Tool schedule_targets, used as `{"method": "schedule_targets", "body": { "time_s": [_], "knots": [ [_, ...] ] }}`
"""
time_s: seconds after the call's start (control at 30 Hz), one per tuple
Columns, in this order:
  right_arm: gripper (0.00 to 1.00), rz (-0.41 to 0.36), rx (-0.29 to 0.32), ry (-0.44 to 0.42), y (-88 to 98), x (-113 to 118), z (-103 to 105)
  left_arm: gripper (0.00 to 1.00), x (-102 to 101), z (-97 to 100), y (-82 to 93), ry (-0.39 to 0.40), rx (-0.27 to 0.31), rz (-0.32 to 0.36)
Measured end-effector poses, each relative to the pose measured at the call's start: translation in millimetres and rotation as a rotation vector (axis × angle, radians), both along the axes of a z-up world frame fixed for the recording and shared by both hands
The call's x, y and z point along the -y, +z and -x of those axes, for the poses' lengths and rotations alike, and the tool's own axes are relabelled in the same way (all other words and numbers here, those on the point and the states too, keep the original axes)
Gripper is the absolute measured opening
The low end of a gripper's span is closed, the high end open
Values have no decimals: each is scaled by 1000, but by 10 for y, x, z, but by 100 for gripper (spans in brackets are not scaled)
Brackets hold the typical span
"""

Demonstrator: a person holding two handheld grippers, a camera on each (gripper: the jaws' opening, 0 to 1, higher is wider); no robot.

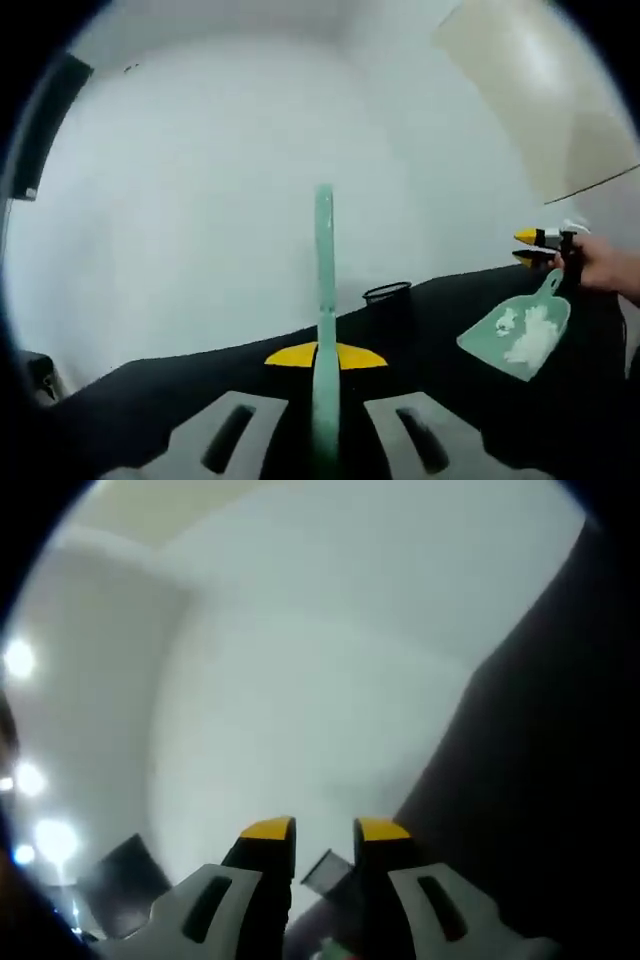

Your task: Pick up the broom and sweep the trash on the tabletop into the dustpan.

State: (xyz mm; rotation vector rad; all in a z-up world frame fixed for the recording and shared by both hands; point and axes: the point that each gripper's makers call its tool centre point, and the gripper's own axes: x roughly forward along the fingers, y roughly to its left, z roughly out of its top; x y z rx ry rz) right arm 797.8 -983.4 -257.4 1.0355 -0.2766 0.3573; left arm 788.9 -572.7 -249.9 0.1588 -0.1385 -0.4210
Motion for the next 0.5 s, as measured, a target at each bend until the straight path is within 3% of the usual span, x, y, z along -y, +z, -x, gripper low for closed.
{"method": "schedule_targets", "body": {
  "time_s": [0.07,0.1,0.13,0.5],
  "knots": [
    [25,0,-3,-1,-3,-1,1,2,21,-29,-117,-32,-57,16],
    [25,-2,-3,-2,-6,6,6,2,45,-11,-66,-66,-43,73],
    [25,-5,-3,-5,-8,13,4,2,32,-7,-70,-71,-50,87],
    [25,22,-35,-5,-39,-40,-9,2,14,-20,-80,-80,-52,120]
  ]
}}
